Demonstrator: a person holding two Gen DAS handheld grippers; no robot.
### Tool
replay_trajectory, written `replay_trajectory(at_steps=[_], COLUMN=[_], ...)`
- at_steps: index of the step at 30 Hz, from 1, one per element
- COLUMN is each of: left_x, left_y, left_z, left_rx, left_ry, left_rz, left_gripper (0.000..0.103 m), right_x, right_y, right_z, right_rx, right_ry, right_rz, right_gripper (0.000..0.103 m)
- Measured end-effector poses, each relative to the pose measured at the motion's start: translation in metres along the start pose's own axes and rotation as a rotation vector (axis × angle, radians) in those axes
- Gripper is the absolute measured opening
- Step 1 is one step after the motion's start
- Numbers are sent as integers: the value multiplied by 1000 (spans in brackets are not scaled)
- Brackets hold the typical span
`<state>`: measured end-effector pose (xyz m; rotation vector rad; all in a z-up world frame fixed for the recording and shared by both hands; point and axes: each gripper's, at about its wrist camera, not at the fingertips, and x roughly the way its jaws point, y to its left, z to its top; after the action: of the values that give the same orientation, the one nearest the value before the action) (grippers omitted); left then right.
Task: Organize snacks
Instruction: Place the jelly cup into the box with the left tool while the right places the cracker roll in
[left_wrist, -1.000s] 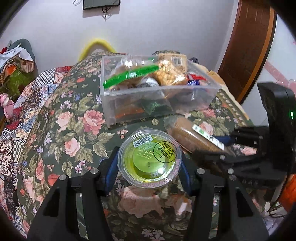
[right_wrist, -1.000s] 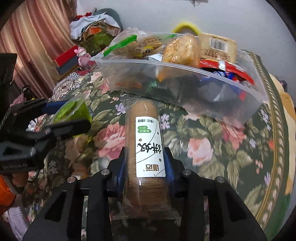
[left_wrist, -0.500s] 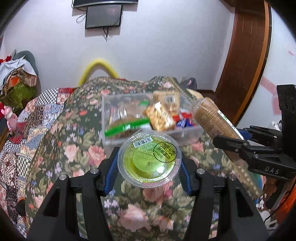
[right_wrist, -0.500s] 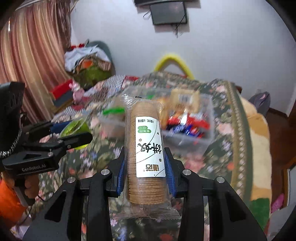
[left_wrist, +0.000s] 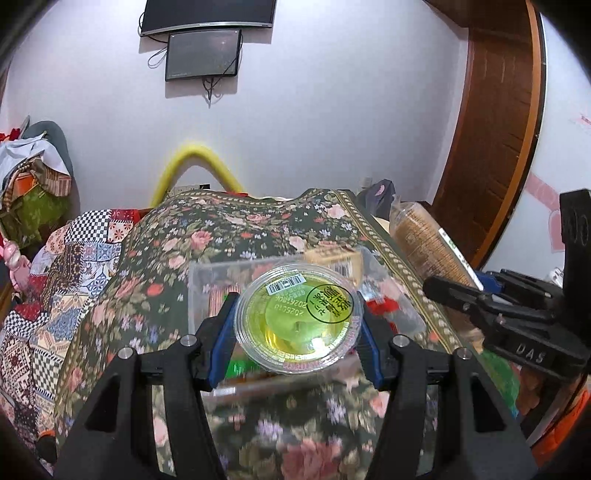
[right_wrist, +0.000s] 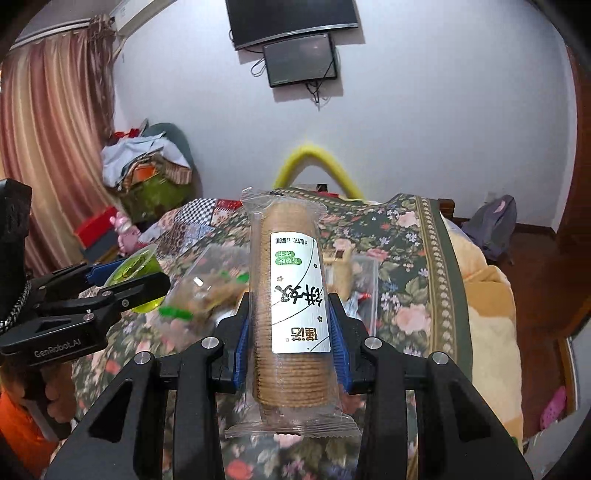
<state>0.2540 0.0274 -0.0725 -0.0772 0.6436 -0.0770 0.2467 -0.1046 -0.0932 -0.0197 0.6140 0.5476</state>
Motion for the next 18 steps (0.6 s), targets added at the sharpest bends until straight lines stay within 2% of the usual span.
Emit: replay_trajectory(at_steps=[6,10,18], left_x=[43,75,115], left_y=[8,11,23], left_z=[15,20,14], left_rx=[-19,-10,-56], left_ry=[53,88,161], left_rz=[13,57,64], left_gripper=[57,57,57], right_x=[30,52,82], right_y=[-9,-9,-11], right_z=[5,3,-8], right_rx=[31,36,-7], right_ry=[22,54,125], right_rz=[-8,-3,-1], right_gripper=[34,34,34])
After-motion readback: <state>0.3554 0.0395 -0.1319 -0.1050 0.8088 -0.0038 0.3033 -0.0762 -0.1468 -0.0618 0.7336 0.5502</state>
